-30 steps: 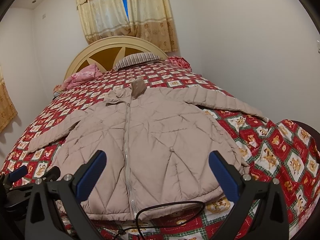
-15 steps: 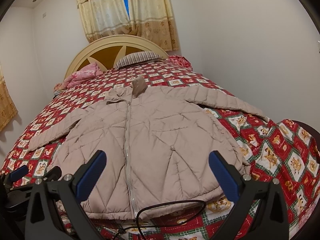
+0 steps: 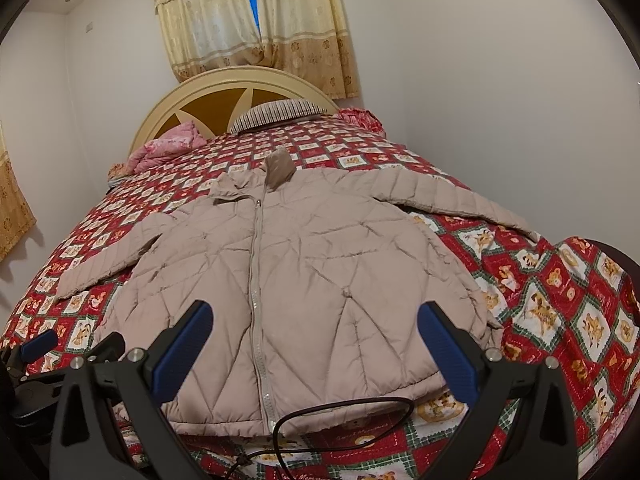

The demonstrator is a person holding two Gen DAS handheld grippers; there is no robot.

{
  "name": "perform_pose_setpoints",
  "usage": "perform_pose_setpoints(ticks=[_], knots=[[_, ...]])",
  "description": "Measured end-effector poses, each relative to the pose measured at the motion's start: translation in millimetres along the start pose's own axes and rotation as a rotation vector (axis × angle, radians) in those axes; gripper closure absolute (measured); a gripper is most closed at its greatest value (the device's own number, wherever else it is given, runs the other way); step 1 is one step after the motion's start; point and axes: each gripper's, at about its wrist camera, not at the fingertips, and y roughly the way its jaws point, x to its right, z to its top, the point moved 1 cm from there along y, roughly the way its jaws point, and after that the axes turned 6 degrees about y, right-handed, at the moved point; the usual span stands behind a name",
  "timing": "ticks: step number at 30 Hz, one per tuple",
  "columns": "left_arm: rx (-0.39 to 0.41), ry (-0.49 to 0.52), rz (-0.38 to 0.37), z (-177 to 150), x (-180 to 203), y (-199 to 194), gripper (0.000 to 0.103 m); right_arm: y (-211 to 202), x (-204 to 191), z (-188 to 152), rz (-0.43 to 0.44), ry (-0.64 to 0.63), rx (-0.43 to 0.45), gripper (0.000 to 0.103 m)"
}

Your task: Fold large clothes

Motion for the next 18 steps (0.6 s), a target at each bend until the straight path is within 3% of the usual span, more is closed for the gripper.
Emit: perform_pose_setpoints(ticks=[18], knots=[[0.001, 0.023, -0.050, 13, 5, 26, 0.001, 18, 16, 11, -0.026, 0.009, -0.014, 0.000]])
